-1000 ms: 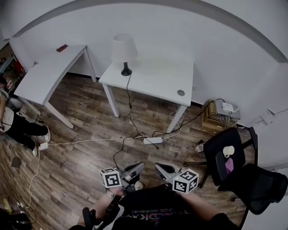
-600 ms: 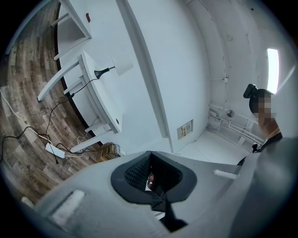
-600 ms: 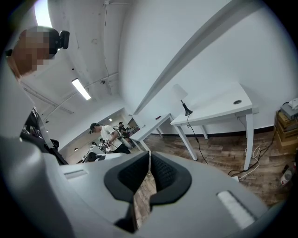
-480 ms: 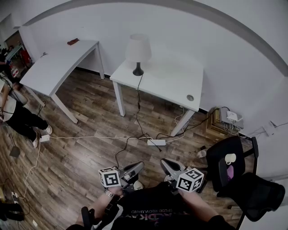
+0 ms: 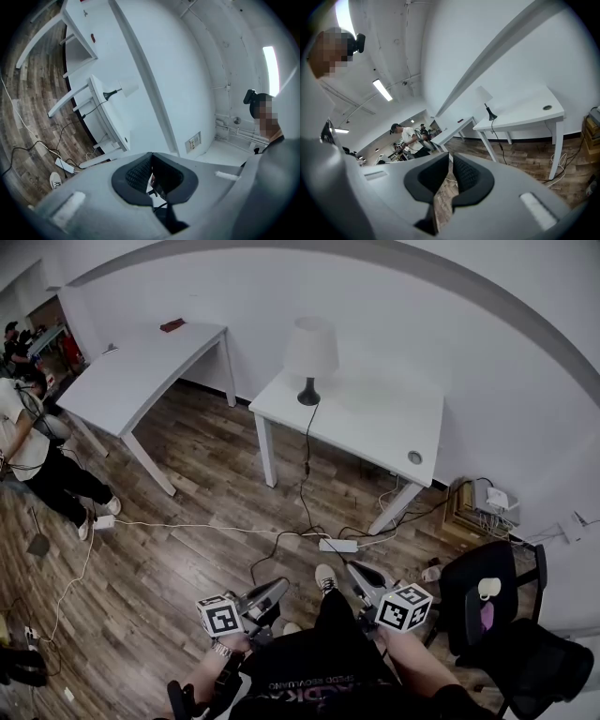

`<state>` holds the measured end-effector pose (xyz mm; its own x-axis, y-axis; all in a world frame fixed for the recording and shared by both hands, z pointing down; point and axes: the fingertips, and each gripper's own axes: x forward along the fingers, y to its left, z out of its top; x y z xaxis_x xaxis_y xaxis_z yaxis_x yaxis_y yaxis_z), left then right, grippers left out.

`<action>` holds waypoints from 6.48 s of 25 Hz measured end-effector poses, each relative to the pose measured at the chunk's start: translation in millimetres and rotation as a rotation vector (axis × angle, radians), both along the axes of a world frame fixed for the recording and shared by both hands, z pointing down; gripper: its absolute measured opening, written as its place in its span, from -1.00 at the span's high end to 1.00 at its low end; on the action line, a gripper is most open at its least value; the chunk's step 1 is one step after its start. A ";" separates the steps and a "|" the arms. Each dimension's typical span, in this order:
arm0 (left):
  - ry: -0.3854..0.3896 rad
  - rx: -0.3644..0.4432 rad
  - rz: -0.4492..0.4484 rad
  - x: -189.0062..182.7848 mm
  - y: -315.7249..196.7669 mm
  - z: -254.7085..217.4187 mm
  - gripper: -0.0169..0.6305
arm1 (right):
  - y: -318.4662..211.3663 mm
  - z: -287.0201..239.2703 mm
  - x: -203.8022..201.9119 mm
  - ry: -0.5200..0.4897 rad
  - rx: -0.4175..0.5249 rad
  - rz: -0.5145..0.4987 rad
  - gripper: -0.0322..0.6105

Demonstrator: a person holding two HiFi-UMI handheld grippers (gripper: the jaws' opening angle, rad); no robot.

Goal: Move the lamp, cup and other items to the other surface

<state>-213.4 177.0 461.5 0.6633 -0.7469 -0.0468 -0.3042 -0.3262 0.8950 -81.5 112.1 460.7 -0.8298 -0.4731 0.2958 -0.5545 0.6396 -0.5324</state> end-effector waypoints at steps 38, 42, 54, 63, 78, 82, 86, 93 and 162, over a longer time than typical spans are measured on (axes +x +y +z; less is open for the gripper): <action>-0.016 -0.182 -0.483 -114.8 -162.1 45.7 0.96 | -394.9 36.6 -124.6 0.251 0.225 -0.184 0.63; -0.016 -0.195 -0.515 -115.6 -172.7 46.8 0.96 | -430.8 50.6 -130.0 0.296 0.231 -0.188 0.57; -0.012 -0.237 -0.636 -111.4 -182.4 54.6 0.96 | -550.7 91.5 -165.6 0.385 0.307 -0.181 0.38; -0.008 -0.309 -0.702 -103.3 -177.6 65.5 0.96 | -621.4 119.9 -201.3 0.411 0.319 -0.165 0.32; -0.006 -0.401 -0.759 -96.3 -167.6 78.7 0.96 | -661.6 135.4 -246.2 0.366 0.324 -0.163 0.20; 0.003 -0.419 -0.768 -94.5 -165.3 82.2 0.95 | -665.8 137.6 -252.1 0.363 0.322 -0.157 0.26; 0.002 -0.434 -0.768 -92.9 -162.9 87.2 0.96 | -670.4 142.3 -252.0 0.365 0.317 -0.145 0.35; 0.017 -0.438 -0.767 -92.9 -163.5 91.0 0.96 | -669.6 142.4 -252.3 0.366 0.324 -0.154 0.36; -0.007 -0.374 -0.466 -111.5 -143.3 86.5 0.95 | -573.4 -44.3 -165.2 0.083 0.550 0.113 0.38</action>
